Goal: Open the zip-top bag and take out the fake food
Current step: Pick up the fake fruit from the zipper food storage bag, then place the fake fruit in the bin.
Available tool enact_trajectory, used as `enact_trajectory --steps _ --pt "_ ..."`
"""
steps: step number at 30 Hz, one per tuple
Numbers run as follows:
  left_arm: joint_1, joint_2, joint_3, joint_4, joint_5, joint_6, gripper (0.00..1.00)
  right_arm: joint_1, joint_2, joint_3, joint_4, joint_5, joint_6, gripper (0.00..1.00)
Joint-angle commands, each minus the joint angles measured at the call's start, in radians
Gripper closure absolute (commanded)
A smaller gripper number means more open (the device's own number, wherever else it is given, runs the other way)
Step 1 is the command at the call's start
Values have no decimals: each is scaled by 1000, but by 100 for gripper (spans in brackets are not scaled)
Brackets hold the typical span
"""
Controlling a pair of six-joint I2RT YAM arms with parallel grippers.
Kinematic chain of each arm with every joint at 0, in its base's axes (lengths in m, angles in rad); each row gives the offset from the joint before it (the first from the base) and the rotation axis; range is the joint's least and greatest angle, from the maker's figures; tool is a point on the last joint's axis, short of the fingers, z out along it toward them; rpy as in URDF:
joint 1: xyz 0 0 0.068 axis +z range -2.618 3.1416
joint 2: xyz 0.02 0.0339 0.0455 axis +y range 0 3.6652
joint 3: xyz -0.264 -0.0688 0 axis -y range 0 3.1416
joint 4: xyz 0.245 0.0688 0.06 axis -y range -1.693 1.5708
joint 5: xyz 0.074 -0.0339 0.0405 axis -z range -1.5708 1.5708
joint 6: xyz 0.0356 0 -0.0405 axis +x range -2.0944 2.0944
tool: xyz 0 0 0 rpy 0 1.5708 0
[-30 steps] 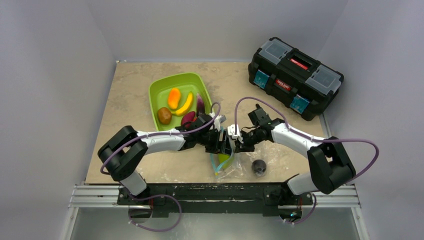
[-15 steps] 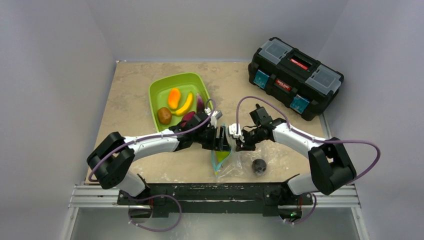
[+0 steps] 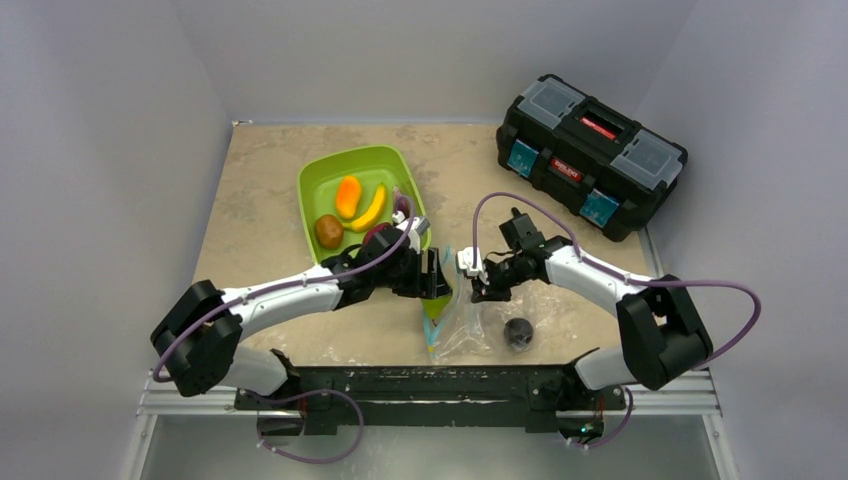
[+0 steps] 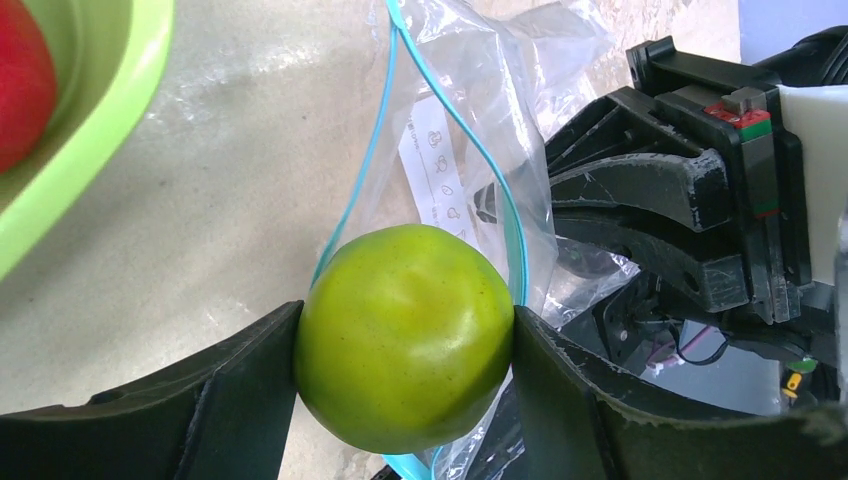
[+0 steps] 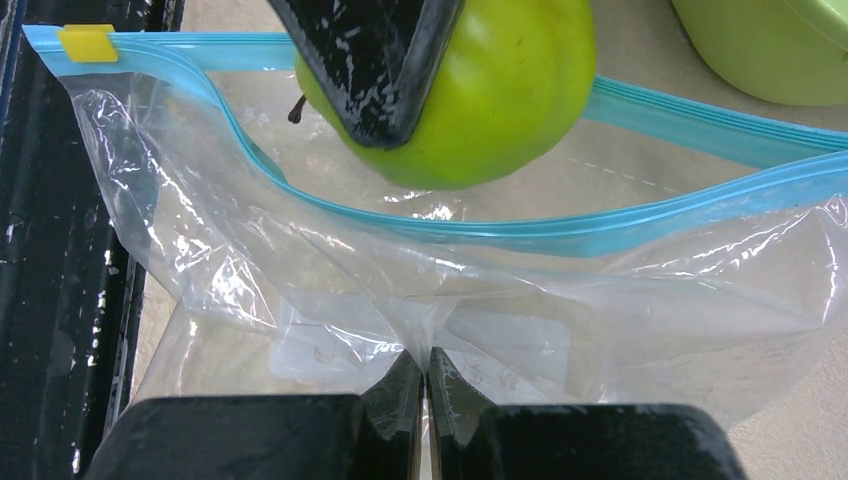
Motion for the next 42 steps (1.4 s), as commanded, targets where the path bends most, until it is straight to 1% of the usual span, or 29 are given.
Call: enact_trajectory --steps 1,11,12,21,26,27,31,35,42 --pt "-7 -67 -15 -1 -81 14 100 -6 -37 13 1 -39 -14 97" --pt "14 -173 -41 -53 -155 25 100 -5 -41 13 -1 -39 -15 97" --pt "17 -183 -43 -62 -184 25 100 -5 -42 13 -1 -39 -16 97" --pt "66 -299 -63 -127 -251 43 100 -7 -46 13 -4 -41 -16 97" --pt "138 -357 -67 -155 -237 57 100 -7 -48 13 -6 -40 -18 97" --pt "186 -390 -65 -171 -228 69 100 -9 -48 13 -6 -41 -20 97" --pt "248 -418 -36 -226 -248 98 100 -8 -48 13 -7 -41 -20 97" --pt "326 -410 -5 -273 -257 127 100 -10 -47 13 -9 -41 -19 97" --pt "465 -339 72 -320 -169 193 100 -11 -46 13 -10 -43 -22 97"
